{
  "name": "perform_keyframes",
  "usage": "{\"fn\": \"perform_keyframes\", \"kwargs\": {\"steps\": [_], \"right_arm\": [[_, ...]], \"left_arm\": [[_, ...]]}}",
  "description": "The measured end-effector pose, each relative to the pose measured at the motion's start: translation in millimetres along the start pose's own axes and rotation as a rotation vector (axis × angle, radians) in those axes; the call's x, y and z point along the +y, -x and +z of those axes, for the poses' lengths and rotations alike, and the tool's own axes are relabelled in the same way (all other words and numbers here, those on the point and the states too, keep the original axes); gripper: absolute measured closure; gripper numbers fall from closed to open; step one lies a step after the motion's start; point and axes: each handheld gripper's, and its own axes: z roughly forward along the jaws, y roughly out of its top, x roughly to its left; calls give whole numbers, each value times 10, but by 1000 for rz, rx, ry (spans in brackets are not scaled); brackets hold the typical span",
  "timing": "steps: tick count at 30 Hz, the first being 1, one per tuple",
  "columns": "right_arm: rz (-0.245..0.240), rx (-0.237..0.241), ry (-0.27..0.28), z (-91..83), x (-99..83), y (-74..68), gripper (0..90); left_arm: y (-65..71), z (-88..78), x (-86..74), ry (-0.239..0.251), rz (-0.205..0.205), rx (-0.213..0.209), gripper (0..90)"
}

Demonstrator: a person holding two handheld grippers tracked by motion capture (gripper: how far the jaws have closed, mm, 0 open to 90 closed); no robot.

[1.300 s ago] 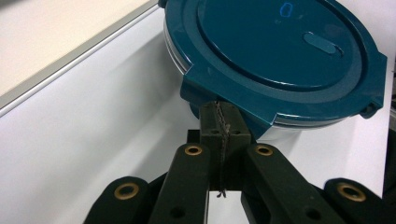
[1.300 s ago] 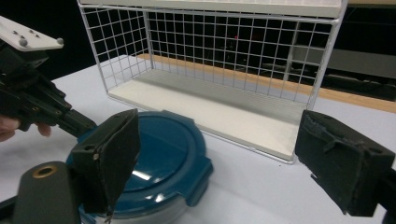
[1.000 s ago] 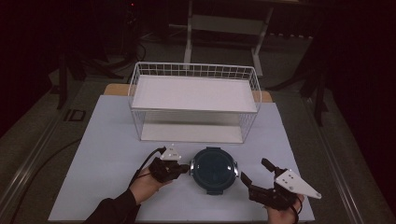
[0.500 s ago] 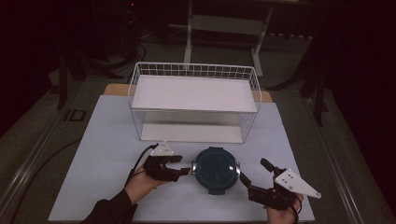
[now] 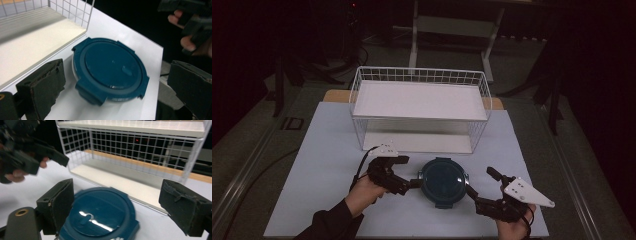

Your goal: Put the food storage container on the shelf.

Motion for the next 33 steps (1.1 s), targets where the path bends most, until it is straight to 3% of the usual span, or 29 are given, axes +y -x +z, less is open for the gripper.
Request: {"fn": "perform_keyframes", "kwargs": {"steps": [4, 5, 6, 7, 9, 11, 12, 13, 14, 17, 22, 24, 25, 28, 29, 30, 33], "right_arm": [[-11, -12, 1, -14, 22, 26, 122], [-11, -12, 1, -14, 22, 26, 122], [-9, -5, -15, -6, 28, 38, 114], [-1, 11, -19, 5, 27, 47, 110], [13, -7, -24, 37, 14, 51, 105], [58, -5, -18, 62, 3, 61, 105], [58, -6, -23, 69, -2, 61, 104], [58, -6, -23, 69, -2, 61, 104], [51, -4, -25, 72, -6, 58, 104], [51, -6, -37, 75, -10, 57, 105], [60, 5, -52, 90, -21, 46, 105], [67, 11, -51, 85, -23, 49, 105], [67, 11, -51, 85, -23, 49, 105], [70, 8, -54, 81, -20, 59, 106], [70, 8, -54, 81, -20, 59, 106], [70, 9, -60, 85, -28, 57, 107], [65, 10, -64, 93, -33, 54, 108]], "left_arm": [[-81, 122, 14, -11, -66, -11, 15], [-81, 122, 14, -11, -66, -11, 15], [-137, 194, -2, -46, -128, -32, 16], [-170, 231, -12, -69, -159, -41, 16], [-214, 286, -51, -90, -183, -10, 17], [-264, 324, -95, -111, -231, -3, 17], [-285, 340, -119, -122, -260, 2, 18], [-285, 340, -119, -122, -260, 2, 17], [-315, 355, -143, -139, -294, 2, 17], [-376, 386, -182, -171, -375, -20, 32], [-444, 469, -204, -267, -478, -56, 52], [-486, 488, -222, -294, -529, -53, 122], [-486, 488, -222, -294, -529, -53, 129], [-532, 494, -249, -304, -578, -70, 161], [-532, 494, -249, -304, -578, -70, 223], [-565, 486, -274, -286, -619, -84, 332], [-600, 485, -305, -281, -658, -99, 466]]}}
